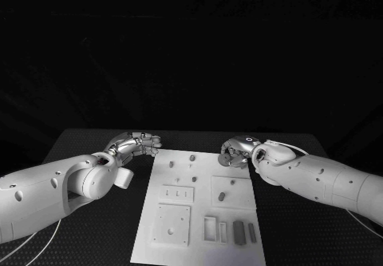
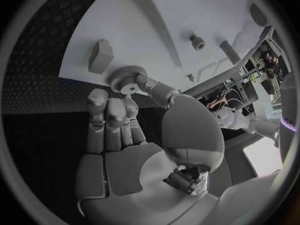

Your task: Assemble the parts on the task board

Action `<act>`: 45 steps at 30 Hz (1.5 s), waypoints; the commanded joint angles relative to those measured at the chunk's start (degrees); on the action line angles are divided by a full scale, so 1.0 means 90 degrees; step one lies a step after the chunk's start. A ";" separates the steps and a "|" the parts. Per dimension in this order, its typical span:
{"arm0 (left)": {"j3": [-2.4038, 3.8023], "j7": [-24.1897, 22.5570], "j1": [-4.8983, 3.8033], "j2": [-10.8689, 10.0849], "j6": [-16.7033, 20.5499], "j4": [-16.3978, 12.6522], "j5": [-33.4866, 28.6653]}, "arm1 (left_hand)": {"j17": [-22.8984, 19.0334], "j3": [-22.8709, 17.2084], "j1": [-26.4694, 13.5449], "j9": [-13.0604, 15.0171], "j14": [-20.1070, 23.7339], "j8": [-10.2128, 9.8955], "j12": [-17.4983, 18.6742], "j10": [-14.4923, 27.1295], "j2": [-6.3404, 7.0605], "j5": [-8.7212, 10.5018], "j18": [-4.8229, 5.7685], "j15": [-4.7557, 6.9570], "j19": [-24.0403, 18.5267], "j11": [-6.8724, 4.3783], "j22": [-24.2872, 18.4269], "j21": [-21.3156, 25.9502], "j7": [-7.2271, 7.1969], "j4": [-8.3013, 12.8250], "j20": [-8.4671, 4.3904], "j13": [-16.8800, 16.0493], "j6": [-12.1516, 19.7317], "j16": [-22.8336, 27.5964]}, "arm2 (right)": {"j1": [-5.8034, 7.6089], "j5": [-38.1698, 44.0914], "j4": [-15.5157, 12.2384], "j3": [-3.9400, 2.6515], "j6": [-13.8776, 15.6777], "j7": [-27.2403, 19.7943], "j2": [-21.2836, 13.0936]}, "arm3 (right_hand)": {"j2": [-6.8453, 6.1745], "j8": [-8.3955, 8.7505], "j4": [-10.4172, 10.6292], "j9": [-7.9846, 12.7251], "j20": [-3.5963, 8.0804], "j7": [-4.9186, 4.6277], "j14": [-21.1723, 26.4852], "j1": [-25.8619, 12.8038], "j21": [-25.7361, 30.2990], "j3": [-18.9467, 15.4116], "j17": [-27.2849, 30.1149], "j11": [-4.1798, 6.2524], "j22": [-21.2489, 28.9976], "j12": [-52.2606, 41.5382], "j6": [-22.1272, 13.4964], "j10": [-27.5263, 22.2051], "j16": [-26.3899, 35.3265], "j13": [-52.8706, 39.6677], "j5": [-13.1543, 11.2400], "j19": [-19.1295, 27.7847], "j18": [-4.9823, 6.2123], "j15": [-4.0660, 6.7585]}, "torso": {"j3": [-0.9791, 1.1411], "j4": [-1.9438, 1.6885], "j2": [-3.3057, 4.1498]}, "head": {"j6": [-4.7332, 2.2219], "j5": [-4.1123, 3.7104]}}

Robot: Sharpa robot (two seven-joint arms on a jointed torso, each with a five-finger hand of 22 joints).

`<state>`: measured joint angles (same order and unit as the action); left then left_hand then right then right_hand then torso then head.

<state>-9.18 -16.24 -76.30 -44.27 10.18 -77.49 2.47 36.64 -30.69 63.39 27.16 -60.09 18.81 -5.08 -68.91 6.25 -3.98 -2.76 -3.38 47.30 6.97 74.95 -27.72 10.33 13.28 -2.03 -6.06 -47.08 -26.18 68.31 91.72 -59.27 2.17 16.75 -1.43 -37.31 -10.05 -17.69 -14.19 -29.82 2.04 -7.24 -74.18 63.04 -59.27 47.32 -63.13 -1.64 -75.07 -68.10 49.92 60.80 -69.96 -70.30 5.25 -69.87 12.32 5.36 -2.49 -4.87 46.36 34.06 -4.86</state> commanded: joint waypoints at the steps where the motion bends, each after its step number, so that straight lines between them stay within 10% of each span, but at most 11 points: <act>1: 0.0005 -0.0056 -0.0007 0.0006 -0.0084 -0.0022 0.0019 | 0.0009 0.0005 -0.0071 0.0011 -0.0009 -0.0034 0.0040 -0.0021 -0.0017 0.0036 -0.0074 -0.0036 -0.0051 0.0003 0.0091 -0.0044 0.0010 0.0034 0.0003 -0.0007 0.0029 0.0033 | -0.0113 0.0336 0.0014 0.0074 -0.0227 0.0159 -0.0017 | 0.0115 -0.0103 0.0001 -0.0057 -0.0011 0.0141 0.0010 -0.0041 -0.0056 0.0092 -0.0021 0.0202 -0.0094 -0.0022 0.0989 -0.0183 0.0031 0.0007 -0.0234 0.0030 0.0298 0.0082 | -0.0002 0.0000 -0.0001 | -0.0008 -0.0003; 30: 0.0006 -0.0061 -0.0008 -0.0028 -0.0040 -0.0077 0.0021 | 0.0021 -0.0003 -0.0077 0.0017 -0.0014 -0.0033 0.0045 -0.0029 -0.0013 0.0035 -0.0076 -0.0035 -0.0052 0.0000 0.0091 -0.0050 0.0008 0.0048 0.0002 -0.0010 0.0024 0.0042 | 0.0123 0.1374 -0.1113 0.0028 0.0903 0.0973 -0.0234 | 0.0099 -0.0282 -0.0029 -0.0191 0.0037 0.0248 -0.0037 -0.0089 -0.0106 0.0181 -0.0074 0.0308 -0.0068 -0.0214 0.1192 0.0202 0.0034 -0.0105 -0.0275 -0.0062 0.0298 0.0176 | -0.0012 0.0006 -0.0007 | -0.0078 0.0006; 45: 0.0006 -0.0065 -0.0008 -0.0009 -0.0030 -0.0071 0.0021 | 0.0027 -0.0007 -0.0081 0.0020 -0.0016 -0.0033 0.0048 -0.0033 -0.0015 0.0034 -0.0077 -0.0035 -0.0051 0.0000 0.0090 -0.0053 0.0007 0.0053 0.0001 -0.0011 0.0023 0.0047 | 0.0138 0.1992 -0.1530 0.0101 0.0949 0.1307 0.0358 | 0.0024 -0.0301 0.0017 -0.0213 0.0058 0.0260 -0.0052 -0.0071 -0.0113 0.0261 -0.0085 0.0322 -0.0055 -0.0197 0.1199 0.0232 0.0041 -0.0081 -0.0275 -0.0103 0.0298 0.0192 | -0.0017 -0.0008 0.0000 | -0.0123 0.0036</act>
<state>-9.17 -16.25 -76.31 -44.51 10.24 -77.96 2.50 36.80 -30.82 63.17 27.25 -60.09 18.81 -4.86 -68.90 6.03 -3.98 -2.66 -3.38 47.29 6.97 74.92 -27.94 10.33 13.40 -2.03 -6.09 -47.08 -25.95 69.61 106.47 -73.08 3.01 24.91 8.65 -34.34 -9.14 -19.83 -13.99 -29.98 2.47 -6.47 -74.63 62.38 -60.10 49.35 -63.82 1.04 -75.07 -69.88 50.69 62.67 -69.78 -71.09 2.83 -70.52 12.47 6.77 -2.59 -4.90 46.31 33.03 -4.44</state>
